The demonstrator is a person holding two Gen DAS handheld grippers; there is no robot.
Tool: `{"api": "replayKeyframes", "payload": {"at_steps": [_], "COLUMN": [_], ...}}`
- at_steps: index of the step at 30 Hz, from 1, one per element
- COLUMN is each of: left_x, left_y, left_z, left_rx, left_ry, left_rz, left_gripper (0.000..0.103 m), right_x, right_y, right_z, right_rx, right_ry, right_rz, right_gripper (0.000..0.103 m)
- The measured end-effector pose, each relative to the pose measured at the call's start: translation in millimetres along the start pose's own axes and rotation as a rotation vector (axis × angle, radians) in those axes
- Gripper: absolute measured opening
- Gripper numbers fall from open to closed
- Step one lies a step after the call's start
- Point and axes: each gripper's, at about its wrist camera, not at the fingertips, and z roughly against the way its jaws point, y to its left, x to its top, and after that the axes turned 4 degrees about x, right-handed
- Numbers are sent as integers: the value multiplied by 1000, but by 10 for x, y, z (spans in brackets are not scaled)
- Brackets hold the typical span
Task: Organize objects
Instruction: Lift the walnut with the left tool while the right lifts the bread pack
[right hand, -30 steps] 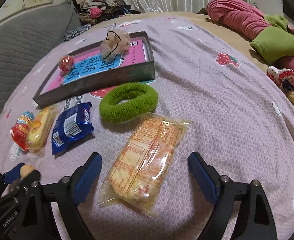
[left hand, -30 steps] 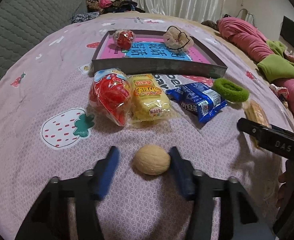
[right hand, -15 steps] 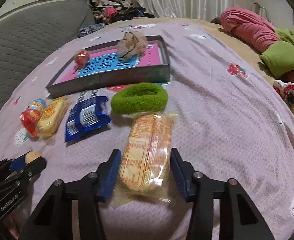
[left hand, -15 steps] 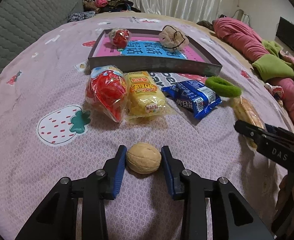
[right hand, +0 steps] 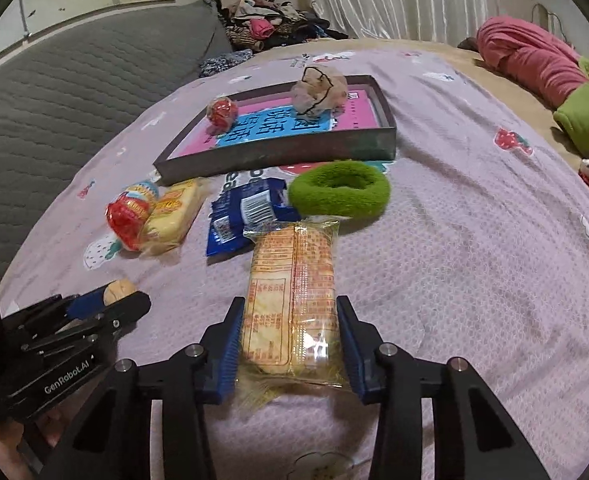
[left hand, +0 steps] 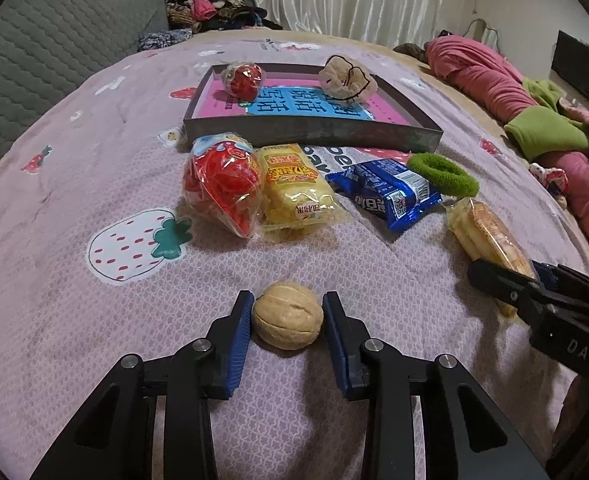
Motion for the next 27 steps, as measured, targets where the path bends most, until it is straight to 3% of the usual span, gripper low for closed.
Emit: {"api": "replayKeyframes", "payload": {"at_steps": [27], "left_x": [67], "left_y": [72], "left_z": [541], "left_rx": [13], "left_ry": [-89], "left_rz": [11], "left_gripper": [36], "right_x": [39], "right_y": [374], "right_z": [436], "right_rx": [29], "right_ry": [-78], "right_rz": [54], "right_gripper": [44]}}
